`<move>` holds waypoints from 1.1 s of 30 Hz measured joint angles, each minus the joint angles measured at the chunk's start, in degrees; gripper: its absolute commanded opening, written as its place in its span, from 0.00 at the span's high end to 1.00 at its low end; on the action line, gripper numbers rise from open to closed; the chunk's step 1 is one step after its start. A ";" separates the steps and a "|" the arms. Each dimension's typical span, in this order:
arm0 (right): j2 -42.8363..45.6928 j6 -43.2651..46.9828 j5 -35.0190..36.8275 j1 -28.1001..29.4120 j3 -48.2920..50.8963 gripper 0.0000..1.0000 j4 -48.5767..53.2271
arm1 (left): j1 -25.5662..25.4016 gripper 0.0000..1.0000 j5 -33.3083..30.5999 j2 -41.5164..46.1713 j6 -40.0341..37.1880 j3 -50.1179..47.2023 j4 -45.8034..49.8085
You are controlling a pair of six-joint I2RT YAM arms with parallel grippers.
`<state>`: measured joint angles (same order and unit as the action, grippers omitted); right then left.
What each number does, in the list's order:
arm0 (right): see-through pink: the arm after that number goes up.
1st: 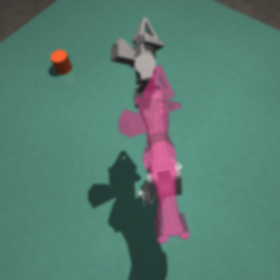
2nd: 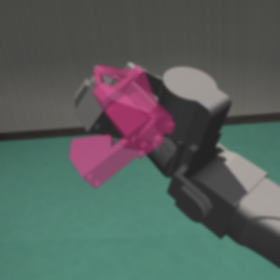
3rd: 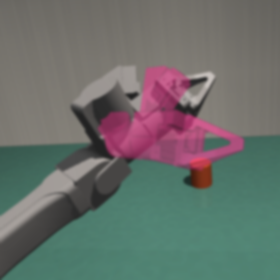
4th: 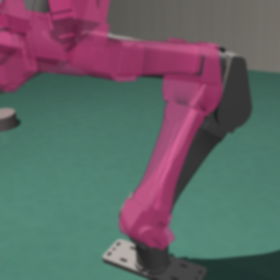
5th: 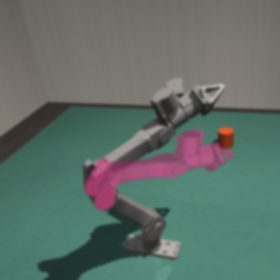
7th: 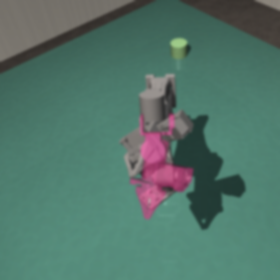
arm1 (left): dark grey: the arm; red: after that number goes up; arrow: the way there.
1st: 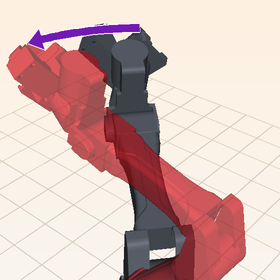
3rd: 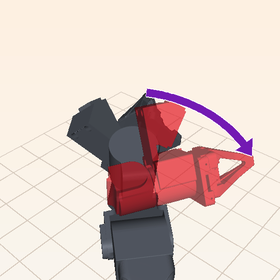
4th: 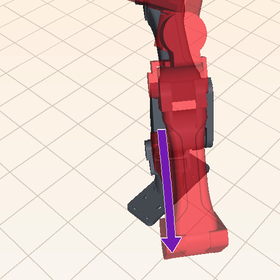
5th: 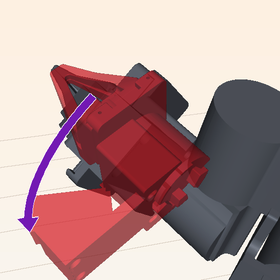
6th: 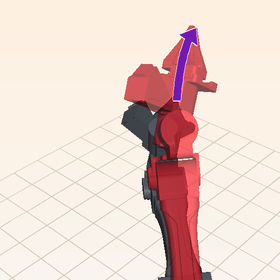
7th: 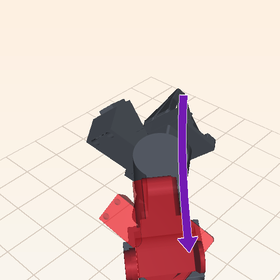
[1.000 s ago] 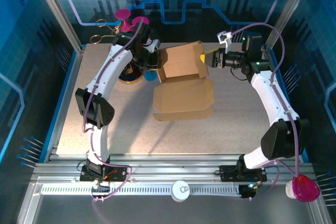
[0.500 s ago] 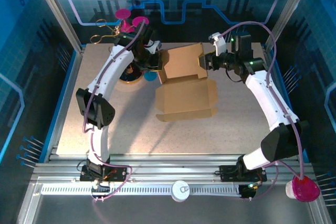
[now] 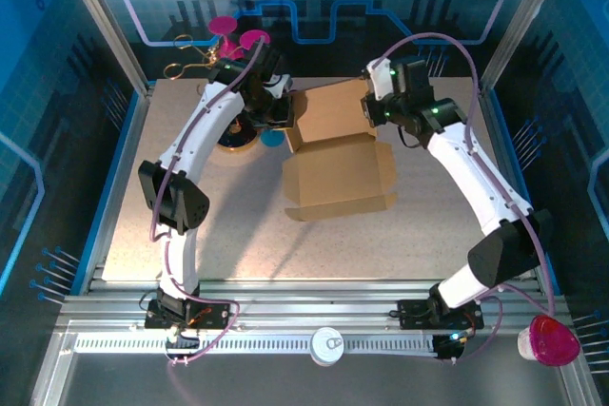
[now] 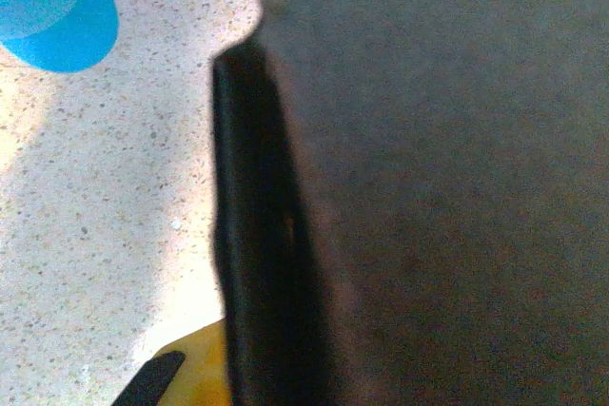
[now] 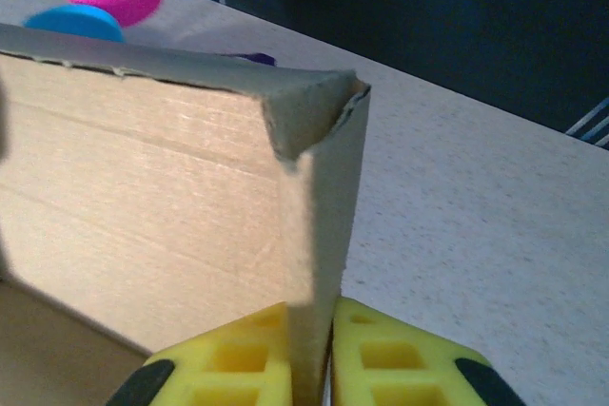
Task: Fold the paper box
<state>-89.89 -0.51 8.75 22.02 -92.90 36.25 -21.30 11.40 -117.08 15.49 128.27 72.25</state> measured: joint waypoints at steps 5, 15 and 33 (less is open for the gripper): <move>-4.00 -0.96 11.13 3.39 -5.70 1.00 4.63 | -1.03 1.00 -1.25 0.00 1.49 1.18 1.16; -10.88 -8.28 31.87 10.58 -15.74 1.00 15.52 | -2.23 1.00 -2.91 -1.29 4.15 3.91 2.95; -8.72 -13.46 23.74 7.39 -13.40 0.89 16.63 | -3.06 1.00 -1.95 -2.03 5.60 4.46 4.74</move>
<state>-98.61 -13.98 32.49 29.41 -106.30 52.88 -24.36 9.45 -119.11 21.08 132.73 76.99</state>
